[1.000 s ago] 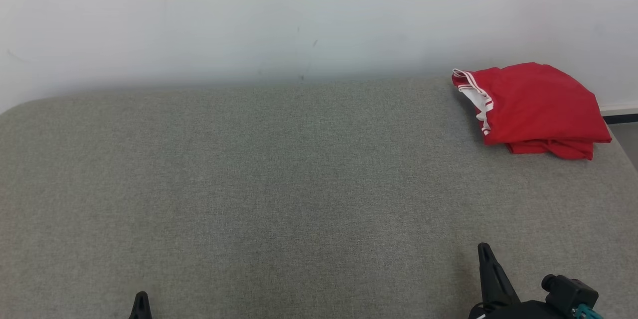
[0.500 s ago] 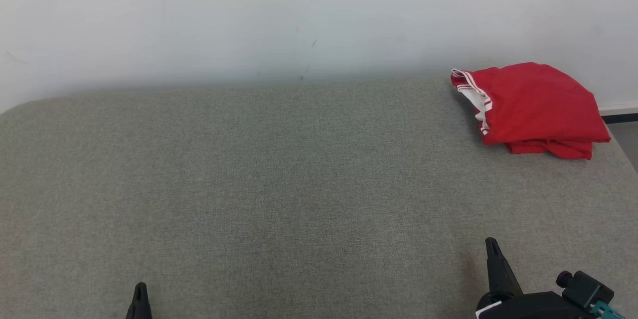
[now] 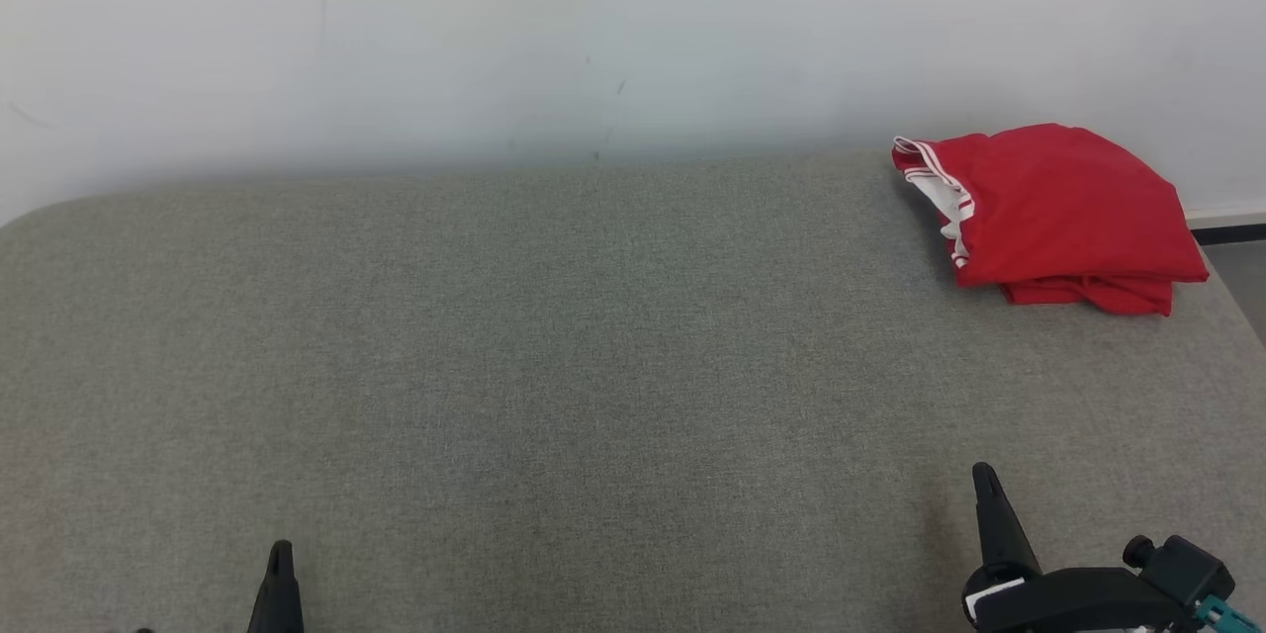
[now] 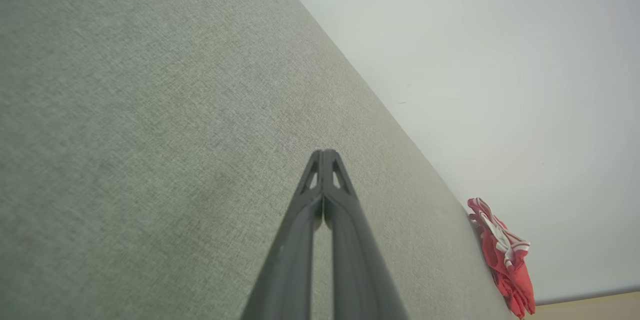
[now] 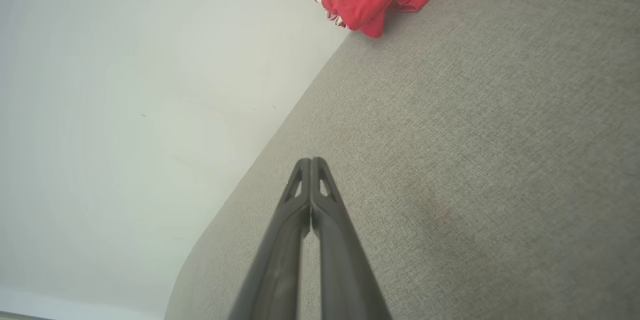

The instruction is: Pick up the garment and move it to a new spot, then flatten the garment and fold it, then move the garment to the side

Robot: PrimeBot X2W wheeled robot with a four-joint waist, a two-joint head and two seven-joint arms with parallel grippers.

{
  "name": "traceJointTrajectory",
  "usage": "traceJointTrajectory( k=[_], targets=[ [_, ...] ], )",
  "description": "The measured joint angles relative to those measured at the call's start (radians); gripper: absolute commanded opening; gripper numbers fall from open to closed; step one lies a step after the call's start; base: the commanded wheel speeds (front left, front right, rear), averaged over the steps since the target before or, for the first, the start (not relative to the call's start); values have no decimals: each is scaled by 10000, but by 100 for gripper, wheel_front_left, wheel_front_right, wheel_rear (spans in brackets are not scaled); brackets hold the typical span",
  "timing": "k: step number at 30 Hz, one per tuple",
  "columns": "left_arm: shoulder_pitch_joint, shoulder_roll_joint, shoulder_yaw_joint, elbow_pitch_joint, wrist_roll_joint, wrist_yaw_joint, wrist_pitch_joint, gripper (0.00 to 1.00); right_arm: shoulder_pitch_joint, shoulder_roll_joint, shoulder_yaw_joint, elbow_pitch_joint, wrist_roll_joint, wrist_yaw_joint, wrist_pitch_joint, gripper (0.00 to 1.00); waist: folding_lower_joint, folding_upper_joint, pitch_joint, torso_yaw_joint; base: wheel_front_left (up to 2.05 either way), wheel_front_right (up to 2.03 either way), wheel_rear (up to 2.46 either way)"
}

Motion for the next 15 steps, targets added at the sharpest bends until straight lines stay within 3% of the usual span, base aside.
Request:
traceJointTrajectory(
  k=[15],
  targets=[
    [-279, 4, 104, -12, -1845, -144, 447, 0, -180, -4, -196, -77, 1825, 0, 493, 0, 0, 0, -8, -28, 0, 0, 0]
  ],
)
